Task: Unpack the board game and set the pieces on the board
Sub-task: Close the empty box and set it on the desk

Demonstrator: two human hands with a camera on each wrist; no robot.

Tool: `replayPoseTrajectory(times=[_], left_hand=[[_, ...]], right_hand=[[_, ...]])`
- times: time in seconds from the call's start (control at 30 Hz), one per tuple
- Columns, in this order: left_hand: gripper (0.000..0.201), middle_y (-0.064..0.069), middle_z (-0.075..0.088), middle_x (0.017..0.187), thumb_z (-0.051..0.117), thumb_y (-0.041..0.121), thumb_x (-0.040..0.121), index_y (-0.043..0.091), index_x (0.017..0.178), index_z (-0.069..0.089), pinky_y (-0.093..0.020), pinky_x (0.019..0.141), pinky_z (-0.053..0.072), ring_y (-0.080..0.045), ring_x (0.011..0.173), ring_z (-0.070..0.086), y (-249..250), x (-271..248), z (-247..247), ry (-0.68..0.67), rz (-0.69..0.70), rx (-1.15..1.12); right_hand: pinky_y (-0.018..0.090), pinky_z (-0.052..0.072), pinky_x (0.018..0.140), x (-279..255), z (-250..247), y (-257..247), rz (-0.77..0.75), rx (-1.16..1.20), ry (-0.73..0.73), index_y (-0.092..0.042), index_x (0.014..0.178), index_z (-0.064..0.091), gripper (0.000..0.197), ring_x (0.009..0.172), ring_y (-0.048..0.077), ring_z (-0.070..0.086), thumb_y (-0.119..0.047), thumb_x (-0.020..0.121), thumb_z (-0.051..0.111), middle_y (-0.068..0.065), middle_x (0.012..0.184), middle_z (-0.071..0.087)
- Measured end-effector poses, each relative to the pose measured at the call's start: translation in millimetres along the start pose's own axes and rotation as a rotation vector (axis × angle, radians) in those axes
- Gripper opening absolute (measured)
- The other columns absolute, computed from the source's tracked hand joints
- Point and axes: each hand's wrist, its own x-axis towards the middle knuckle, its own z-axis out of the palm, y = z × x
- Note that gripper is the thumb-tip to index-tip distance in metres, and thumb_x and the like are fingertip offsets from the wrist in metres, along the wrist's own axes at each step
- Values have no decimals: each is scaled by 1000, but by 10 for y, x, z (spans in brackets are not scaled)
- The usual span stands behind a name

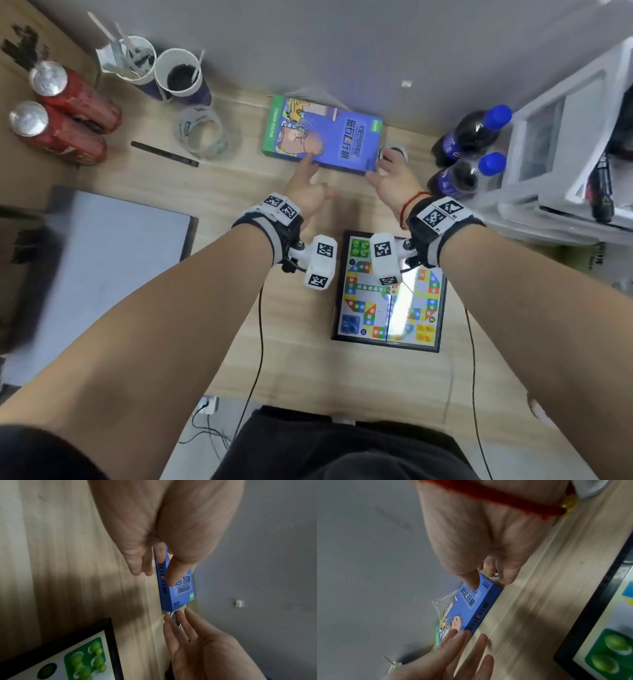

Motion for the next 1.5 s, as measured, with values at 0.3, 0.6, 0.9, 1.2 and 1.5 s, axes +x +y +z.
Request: replayPoseTrajectory(times=[0.3, 0.6, 0.9, 1.2, 1.5], left_hand=[[35, -6, 68, 101, 66, 29, 81, 13, 112, 66, -34, 80, 56, -23, 90, 66, -505, -275, 116, 63, -94, 520], [15, 2, 62, 75, 57, 26, 90, 23, 75, 58, -25, 66, 43, -21, 73, 58, -885, -705, 401, 2, -103, 807], [49, -11, 65, 115, 62, 35, 85, 10, 127, 54, -37, 91, 53, -29, 105, 64, -1040, -877, 500, 57, -192, 667], [44, -12, 65, 115, 61, 32, 85, 8, 122, 58, -40, 85, 57, -33, 101, 65, -1222, -1040, 376, 82, -182, 609], [60, -15, 61, 127, 62, 39, 87, 14, 139, 46, -43, 94, 52, -35, 114, 60, -1086, -1225, 183, 151, -159, 687]], right_hand=[[35, 46, 98, -323, -534, 607, -79, -637, 14, -14, 121, 58, 33, 110, 29, 59, -25, 90, 54, 12, 122, 63], [34, 44, 88, -1033, -947, 1419, 63, -582, 335, -4, 117, 55, 29, 101, 38, 56, -11, 89, 50, 20, 122, 50], [33, 46, 89, -1227, -981, 1838, 214, -451, 233, -11, 116, 59, 28, 107, 36, 59, -19, 91, 47, 18, 114, 65], [30, 44, 86, -1357, -694, 1881, 198, -428, 124, -11, 116, 61, 31, 109, 35, 59, -16, 89, 47, 14, 115, 67], [25, 40, 78, -1563, -650, 1722, 191, -406, 89, -10, 108, 63, 25, 104, 33, 60, -18, 87, 52, 11, 105, 66]])
